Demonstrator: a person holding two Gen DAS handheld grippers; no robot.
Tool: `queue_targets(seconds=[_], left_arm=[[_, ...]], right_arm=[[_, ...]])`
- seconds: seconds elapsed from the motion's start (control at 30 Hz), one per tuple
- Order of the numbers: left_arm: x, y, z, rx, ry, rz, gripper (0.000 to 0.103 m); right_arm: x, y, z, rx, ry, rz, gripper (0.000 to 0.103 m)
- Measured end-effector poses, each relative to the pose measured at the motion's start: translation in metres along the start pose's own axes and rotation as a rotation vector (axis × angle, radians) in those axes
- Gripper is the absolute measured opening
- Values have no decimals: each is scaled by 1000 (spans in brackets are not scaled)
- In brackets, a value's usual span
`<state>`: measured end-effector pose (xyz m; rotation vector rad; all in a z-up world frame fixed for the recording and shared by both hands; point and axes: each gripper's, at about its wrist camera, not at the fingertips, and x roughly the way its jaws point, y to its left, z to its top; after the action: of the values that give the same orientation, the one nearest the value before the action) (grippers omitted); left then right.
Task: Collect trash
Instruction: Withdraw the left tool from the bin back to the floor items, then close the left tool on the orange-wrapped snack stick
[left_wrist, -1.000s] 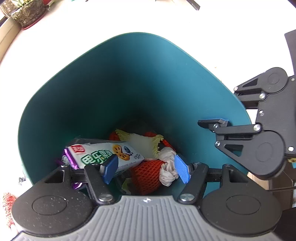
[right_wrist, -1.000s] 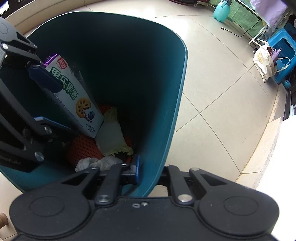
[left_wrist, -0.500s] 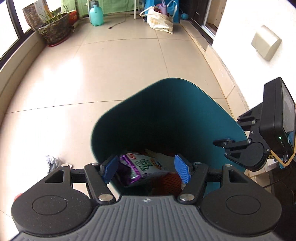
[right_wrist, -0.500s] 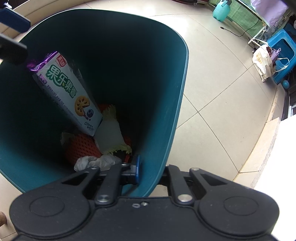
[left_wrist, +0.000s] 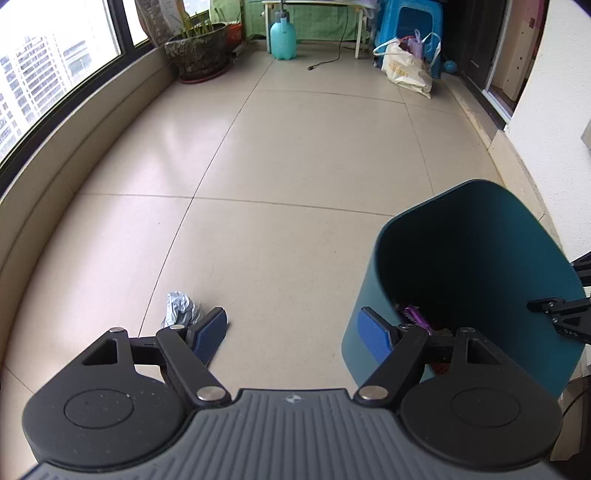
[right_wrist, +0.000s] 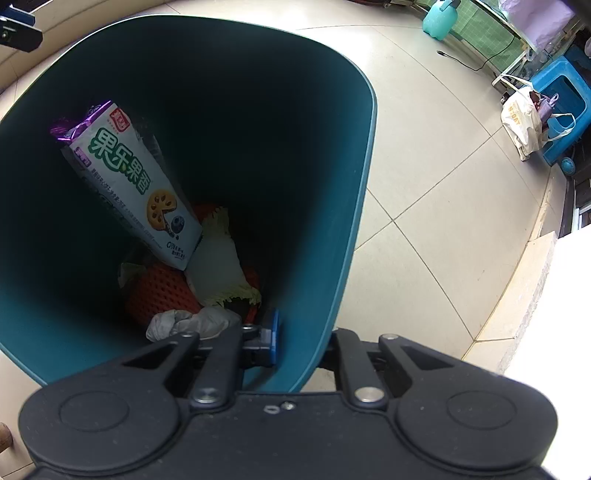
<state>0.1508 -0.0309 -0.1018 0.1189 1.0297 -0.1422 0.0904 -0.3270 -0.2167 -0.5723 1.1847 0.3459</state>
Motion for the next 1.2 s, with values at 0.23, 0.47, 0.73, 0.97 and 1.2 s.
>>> queue_targets(seconds=[0.23,0.47,0.73,0.97,1.2], left_arm=[[56,45,-10,-86,79,8,78],[108,95,-20,-186,141,-30,78],[179,120,-43,-159,255,25,78],[236,134,-71,-156,359,65,78],[265,151,-84,-214,389,67,77]], right_arm=[[0,1,-1,-1,-1,1,11],[1,2,0,-11,5,-1,11],[2,3,0,-21,11,0,12],[4,7,0,-45,23,-10,13],[6,8,0,-50,28,-6,13]])
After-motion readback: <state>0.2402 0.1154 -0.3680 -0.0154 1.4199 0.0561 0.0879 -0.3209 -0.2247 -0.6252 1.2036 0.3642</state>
